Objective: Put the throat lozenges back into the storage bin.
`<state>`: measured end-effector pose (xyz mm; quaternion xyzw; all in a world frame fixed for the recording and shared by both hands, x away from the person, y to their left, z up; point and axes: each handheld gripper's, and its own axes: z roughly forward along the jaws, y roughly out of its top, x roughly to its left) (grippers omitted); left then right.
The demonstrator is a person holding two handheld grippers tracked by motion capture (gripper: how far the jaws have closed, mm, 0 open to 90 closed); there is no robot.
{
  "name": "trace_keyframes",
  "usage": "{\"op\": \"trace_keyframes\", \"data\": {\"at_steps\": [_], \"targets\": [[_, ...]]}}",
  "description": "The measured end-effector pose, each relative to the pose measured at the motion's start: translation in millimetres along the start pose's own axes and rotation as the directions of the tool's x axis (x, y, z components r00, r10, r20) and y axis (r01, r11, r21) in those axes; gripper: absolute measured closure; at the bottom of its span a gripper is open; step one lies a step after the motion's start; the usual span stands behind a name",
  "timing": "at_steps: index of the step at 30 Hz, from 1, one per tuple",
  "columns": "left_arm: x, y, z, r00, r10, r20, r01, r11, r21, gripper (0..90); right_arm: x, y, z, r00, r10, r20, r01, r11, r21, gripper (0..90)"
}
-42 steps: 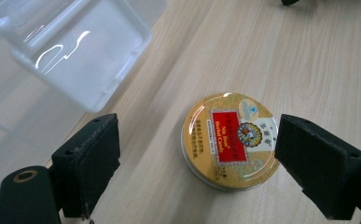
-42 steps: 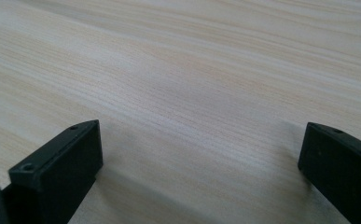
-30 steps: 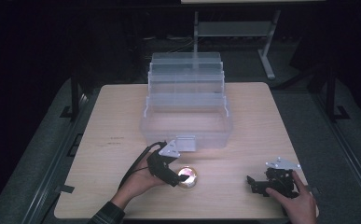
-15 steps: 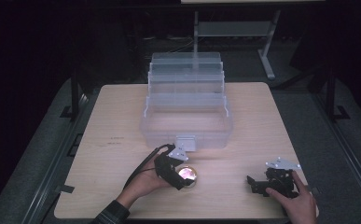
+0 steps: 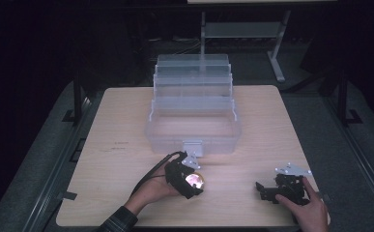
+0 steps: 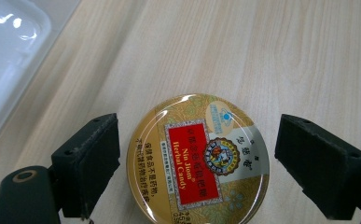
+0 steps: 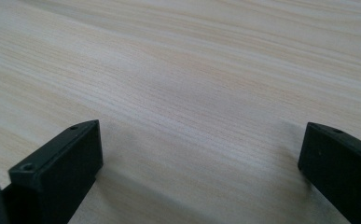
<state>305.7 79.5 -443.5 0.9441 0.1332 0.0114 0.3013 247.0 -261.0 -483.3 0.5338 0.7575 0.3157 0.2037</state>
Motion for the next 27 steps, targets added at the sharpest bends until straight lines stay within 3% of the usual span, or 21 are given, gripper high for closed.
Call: {"op": "trace_keyframes", "data": {"at_steps": [12, 15, 27], "targets": [[-1.1, 0.6, 7.1, 0.9999, 0.016, 0.005, -0.016, 0.9988, 0.047, 13.1, 0.3, 0.0, -0.1, 1.0000, 0.001, -0.001, -0.001, 1.000, 0.001, 0.0], [-0.7, 0.8, 8.3, 0.9993, 0.037, 0.001, -0.037, 0.9967, 0.072, 13.1, 0.4, 0.0, -0.2, 1.0000, 0.001, -0.002, -0.001, 1.000, 0.001, 0.0], [-2.8, -0.6, 13.5, 0.9990, 0.041, -0.020, -0.039, 0.9944, 0.098, 14.3, 0.6, -0.2, -0.2, 1.0000, 0.001, -0.002, -0.001, 1.000, 0.001, 0.0]]}}
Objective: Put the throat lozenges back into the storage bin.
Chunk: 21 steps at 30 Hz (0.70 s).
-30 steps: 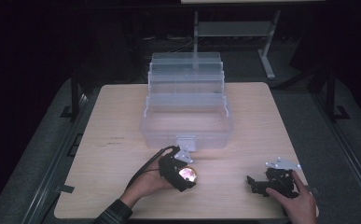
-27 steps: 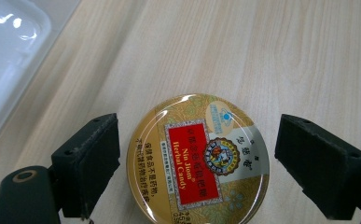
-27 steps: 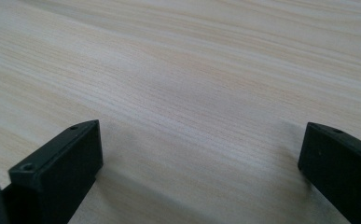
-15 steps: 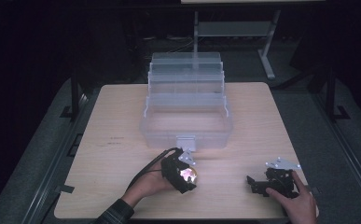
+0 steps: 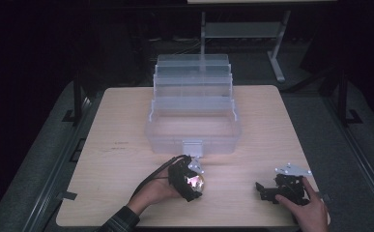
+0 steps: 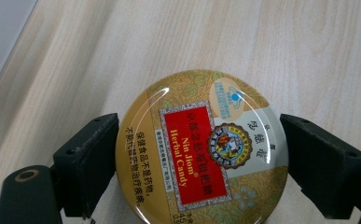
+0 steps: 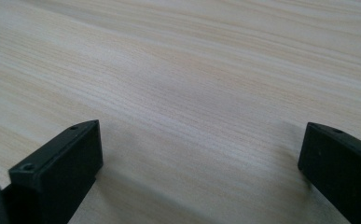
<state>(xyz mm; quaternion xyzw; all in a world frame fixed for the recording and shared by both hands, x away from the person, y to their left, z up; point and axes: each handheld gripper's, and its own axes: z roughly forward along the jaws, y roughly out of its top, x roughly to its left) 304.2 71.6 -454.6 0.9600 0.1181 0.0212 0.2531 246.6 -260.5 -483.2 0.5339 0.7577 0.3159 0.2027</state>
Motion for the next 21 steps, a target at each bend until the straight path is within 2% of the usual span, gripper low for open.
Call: {"op": "trace_keyframes", "data": {"at_steps": [8, 21], "targets": [[0.5, -0.3, -1.2, 0.9998, 0.018, -0.007, -0.018, 0.9998, 0.008, 18.9, 0.2, -0.1, 0.0, 1.0000, 0.000, 0.000, 0.000, 1.000, 0.000, 0.0], [0.5, -0.7, -2.1, 1.0000, 0.008, -0.006, -0.008, 1.0000, -0.001, 19.5, 0.4, -0.2, -0.2, 1.0000, 0.000, -0.001, 0.000, 1.000, 0.000, 0.0]]}}
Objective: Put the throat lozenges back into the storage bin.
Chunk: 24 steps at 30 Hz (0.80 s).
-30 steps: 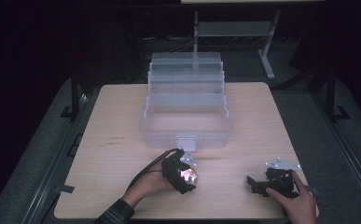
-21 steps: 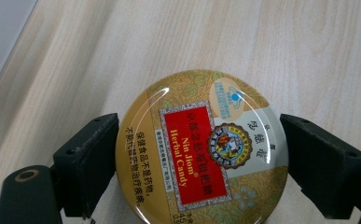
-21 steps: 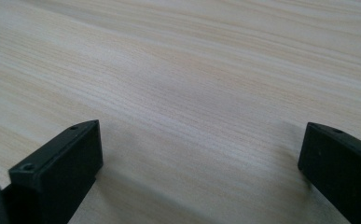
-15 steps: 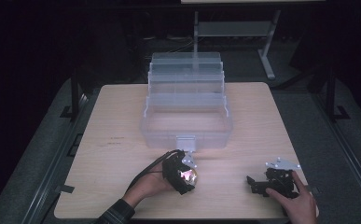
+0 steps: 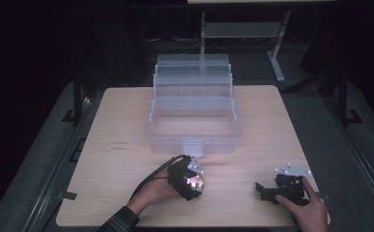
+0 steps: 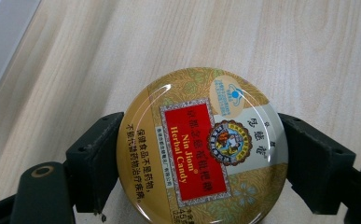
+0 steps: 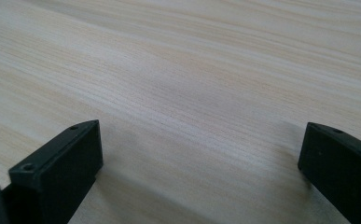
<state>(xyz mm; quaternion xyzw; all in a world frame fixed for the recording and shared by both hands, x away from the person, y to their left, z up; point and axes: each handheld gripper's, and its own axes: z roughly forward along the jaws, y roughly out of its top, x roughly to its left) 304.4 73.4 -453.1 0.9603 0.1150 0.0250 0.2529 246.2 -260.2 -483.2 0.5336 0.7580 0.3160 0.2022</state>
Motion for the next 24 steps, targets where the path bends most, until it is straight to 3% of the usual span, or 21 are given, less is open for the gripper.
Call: {"op": "trace_keyframes", "data": {"at_steps": [21, 24], "targets": [[-0.3, -1.6, -14.0, 0.9994, -0.025, 0.025, 0.026, 0.9994, -0.024, 19.6, 0.0, 0.0, 0.0, 1.0000, -0.001, 0.000, 0.001, 1.000, 0.000, 0.0], [0.3, -1.0, -18.4, 0.9997, -0.015, 0.020, 0.016, 0.9996, -0.022, 19.6, 0.1, 0.0, 0.0, 1.0000, 0.000, 0.000, 0.000, 1.000, 0.000, 0.0]]}}
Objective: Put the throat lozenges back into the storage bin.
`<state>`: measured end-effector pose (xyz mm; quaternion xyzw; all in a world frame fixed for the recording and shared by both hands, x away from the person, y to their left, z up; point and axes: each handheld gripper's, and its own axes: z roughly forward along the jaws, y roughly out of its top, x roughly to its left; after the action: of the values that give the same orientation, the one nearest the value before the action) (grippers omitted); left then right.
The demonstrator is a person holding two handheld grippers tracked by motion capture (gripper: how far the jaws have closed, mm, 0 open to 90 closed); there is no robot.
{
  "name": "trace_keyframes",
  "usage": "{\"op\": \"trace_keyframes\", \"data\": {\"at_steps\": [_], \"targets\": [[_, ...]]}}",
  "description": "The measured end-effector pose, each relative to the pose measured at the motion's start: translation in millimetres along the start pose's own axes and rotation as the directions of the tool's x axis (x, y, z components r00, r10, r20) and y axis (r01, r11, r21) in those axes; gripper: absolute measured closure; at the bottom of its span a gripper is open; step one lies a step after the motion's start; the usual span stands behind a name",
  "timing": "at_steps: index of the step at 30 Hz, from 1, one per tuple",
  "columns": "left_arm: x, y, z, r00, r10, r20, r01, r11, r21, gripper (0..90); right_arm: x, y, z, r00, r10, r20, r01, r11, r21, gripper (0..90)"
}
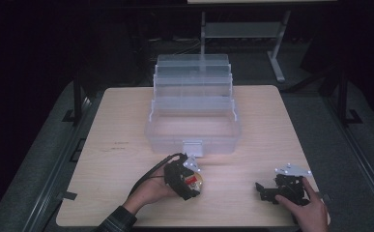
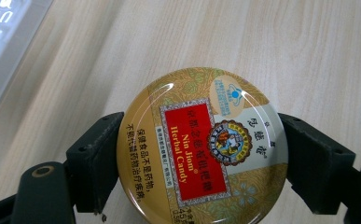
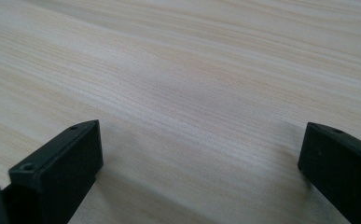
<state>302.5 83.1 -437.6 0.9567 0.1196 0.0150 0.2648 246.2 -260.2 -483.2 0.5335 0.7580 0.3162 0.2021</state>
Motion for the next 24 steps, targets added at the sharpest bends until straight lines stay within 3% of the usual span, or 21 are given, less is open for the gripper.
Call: {"op": "trace_keyframes", "data": {"at_steps": [24], "targets": [[7.3, 0.8, -25.8, 0.9996, -0.017, -0.024, 0.017, 0.9997, -0.018, 19.6, 0.0, 0.0, 0.0, 1.0000, 0.000, 0.000, 0.000, 1.000, 0.000, 0.0]]}}
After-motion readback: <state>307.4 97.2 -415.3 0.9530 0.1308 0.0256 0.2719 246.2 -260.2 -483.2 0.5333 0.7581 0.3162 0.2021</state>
